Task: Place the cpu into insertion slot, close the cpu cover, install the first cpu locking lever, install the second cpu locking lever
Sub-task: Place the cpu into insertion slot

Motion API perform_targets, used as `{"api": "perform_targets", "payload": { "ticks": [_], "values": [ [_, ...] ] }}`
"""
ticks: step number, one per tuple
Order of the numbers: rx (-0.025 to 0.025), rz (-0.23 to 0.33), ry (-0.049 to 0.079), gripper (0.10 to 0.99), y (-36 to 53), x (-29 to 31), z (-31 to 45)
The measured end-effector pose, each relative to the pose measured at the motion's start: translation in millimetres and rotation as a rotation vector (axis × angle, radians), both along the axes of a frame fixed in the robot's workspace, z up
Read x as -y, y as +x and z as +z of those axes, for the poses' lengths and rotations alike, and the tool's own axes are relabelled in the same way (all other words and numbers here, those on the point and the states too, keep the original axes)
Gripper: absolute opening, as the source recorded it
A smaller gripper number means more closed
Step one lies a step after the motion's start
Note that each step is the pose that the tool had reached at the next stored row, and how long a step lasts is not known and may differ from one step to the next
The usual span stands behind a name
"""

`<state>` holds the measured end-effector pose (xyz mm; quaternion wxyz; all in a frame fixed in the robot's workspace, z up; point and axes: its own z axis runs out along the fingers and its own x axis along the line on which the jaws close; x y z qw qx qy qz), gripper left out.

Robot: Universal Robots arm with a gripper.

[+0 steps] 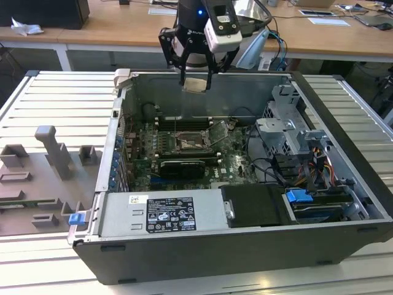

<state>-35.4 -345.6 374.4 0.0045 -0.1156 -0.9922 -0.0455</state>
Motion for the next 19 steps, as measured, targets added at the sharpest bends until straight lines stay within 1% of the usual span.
{"api": "perform_targets", "payload": {
  "ticks": [9, 19],
  "values": [
    [0.0000, -0.044, 0.000, 0.541, 0.0, 0.0, -1.6],
    [0.0001, -0.120, 0.000, 0.541, 0.0, 0.0, -2.9]
  ]
}}
